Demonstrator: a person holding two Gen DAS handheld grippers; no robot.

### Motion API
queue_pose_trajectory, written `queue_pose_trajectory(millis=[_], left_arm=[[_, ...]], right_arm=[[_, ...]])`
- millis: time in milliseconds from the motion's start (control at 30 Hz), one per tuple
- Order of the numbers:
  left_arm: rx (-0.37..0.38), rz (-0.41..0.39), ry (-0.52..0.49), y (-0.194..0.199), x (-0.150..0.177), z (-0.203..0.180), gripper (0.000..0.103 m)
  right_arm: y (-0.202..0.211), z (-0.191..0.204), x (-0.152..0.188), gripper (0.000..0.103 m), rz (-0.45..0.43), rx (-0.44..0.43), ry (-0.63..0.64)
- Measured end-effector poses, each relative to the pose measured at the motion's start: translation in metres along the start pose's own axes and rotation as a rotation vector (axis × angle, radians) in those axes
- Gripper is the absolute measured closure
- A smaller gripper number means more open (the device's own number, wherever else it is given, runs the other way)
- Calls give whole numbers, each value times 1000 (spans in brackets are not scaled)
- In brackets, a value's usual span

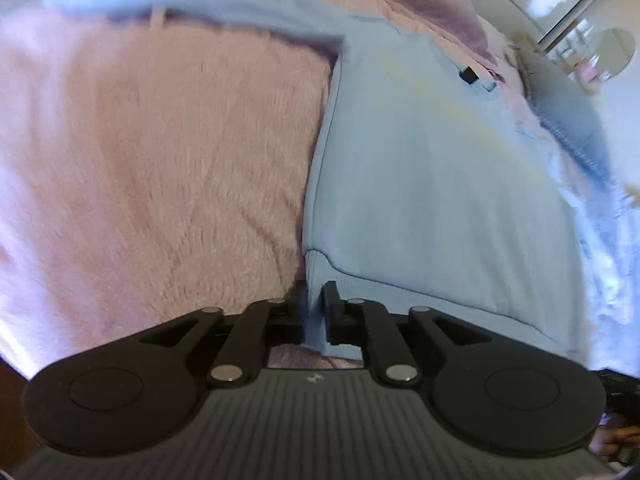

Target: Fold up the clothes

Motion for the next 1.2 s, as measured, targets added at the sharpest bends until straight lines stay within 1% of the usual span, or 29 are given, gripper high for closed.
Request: queue_pose_trajectory(millis=[33,67,100,133,167,200,233,267,333,367,433,467,500,567,600,667,700,833,900,967,1000,1033,1100,1200], left_arm=[[-34,-53,-38,14,-2,-11,96],[-52,-100,-70,26,-1,-22,95],[-51,-138,-96,35,1,-32,94],[-47,-159,-122,38,4,-42,90],[-39,-161,-149,35,8,-51,84],[-44,-145,-175,27,13,-59,82],[-62,-111,-200,13,21,-66,81],[-91,-64,-215,1,30,-69,81],[-173,55,-222,-23,50,-69,83],[-198,98,-211,-24,57,-70,83],[-215,149,-158,-6,68,-73,83],[-223,174,-131,3,73,-74,83],[-226,192,-105,14,77,-76,83],[-225,201,-76,43,79,-87,83],[-226,196,-82,56,76,-95,83],[-229,180,-100,81,68,-113,82],[-234,158,-118,91,59,-124,82],[-267,41,-179,141,28,-166,65],[-276,-8,-201,164,18,-184,64],[-283,-39,-214,183,15,-195,61],[-291,-50,-219,190,16,-200,60],[-300,-58,-222,199,16,-203,59],[-312,-60,-224,209,19,-207,58],[-318,-42,-231,215,29,-211,58]], right_arm=[[8,9,-1,59,-24,59,61],[19,21,-2,54,-81,134,146],[30,34,-3,53,-138,199,230],[36,46,-2,51,-191,218,307],[37,56,1,51,-215,201,367],[36,65,4,51,-228,183,422],[26,71,9,51,-202,169,456],[15,75,14,51,-173,161,486],[-6,72,33,51,-71,205,520],[-11,66,42,52,-17,237,524],[-8,57,58,52,97,274,504],[-1,53,63,52,132,270,472],[13,50,64,51,146,250,432],[39,49,62,51,163,207,364],[53,52,59,51,165,185,337],[80,65,45,51,130,141,319],[93,73,37,51,109,120,316],[141,108,2,51,30,52,326],[165,121,-11,51,8,18,320],[183,131,-19,51,-1,-7,317],[191,135,-22,51,-7,-14,320],[196,136,-23,51,-19,0,339],[208,141,-20,51,-40,36,383],[212,140,-9,51,-27,56,416]])
Point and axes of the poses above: each gripper's, at about its wrist camera, not at the fingertips, and y roughly against the way its jaws point, z to its left, x to its underside, the point moved 3 cm from there along -y, roughly the way its jaws point, and after that the axes turned 3 degrees about z, right-handed, at the moved point
